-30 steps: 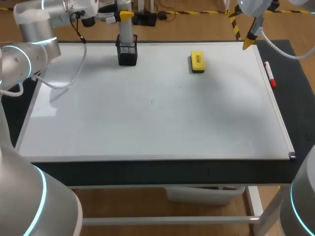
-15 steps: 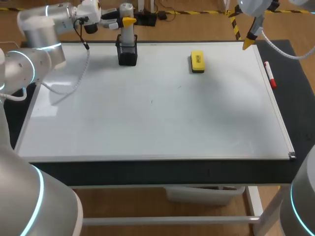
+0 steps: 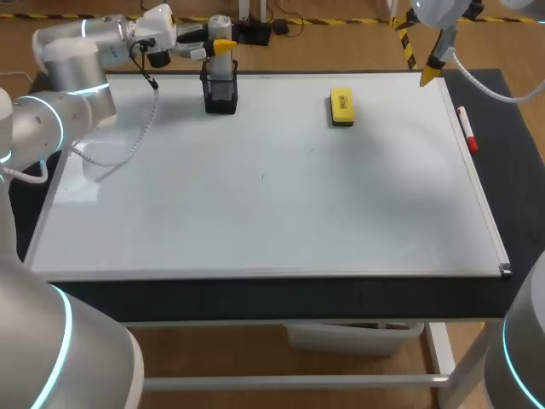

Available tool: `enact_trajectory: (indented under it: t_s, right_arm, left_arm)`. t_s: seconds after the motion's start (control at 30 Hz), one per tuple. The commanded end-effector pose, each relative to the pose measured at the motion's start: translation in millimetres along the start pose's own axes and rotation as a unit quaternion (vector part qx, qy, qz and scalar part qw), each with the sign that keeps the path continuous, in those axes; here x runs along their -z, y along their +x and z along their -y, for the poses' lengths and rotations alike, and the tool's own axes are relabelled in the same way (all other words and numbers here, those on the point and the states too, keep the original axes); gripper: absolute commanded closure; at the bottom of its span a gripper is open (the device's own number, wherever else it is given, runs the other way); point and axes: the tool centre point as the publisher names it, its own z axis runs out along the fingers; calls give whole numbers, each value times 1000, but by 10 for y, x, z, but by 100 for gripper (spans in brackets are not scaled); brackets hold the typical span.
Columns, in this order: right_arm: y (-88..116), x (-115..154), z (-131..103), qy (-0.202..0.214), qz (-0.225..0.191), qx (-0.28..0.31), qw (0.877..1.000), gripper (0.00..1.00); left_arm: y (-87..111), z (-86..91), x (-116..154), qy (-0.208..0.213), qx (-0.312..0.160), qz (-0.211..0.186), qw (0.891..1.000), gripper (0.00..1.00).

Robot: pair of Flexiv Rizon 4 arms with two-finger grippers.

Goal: Pick up the inspection probe, press it on each red-marked spot on the whiteboard one by one, put down the probe, pick up the eraser, and wipe off all the red marks.

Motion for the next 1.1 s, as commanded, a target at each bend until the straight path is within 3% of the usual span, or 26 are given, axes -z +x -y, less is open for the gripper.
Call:
enact_trajectory:
  t_s: [0.03, 0.6, 0.63, 0.67, 0.73, 0.77, 1.1]
  right_arm:
    - [0, 13, -2, 2, -2, 1, 1000, 0]
    - [0, 13, -2, 2, -2, 1, 1000, 0]
    - [0, 13, -2, 2, -2, 1, 1000, 0]
    - [0, 13, -2, 2, -2, 1, 1000, 0]
    - [0, 13, -2, 2, -2, 1, 1000, 0]
    - [0, 13, -2, 2, -2, 1, 1000, 0]
    - [0, 13, -2, 2, -2, 1, 1000, 0]
  left_arm:
    - [-89, -42, 2, 2, 2, -120, 993, 100]
    - [-99, -186, 48, -6, 17, -120, 993, 100]
    - [-94, -189, 51, -6, 17, -120, 993, 92]
    - [-92, -190, 52, -7, 18, -123, 992, 69]
    - [-92, -191, 54, -8, 17, -124, 992, 48]
    - [-85, -187, 57, -8, 17, -127, 992, 0]
    - [-18, -104, 87, -24, 5, -139, 990, 0]
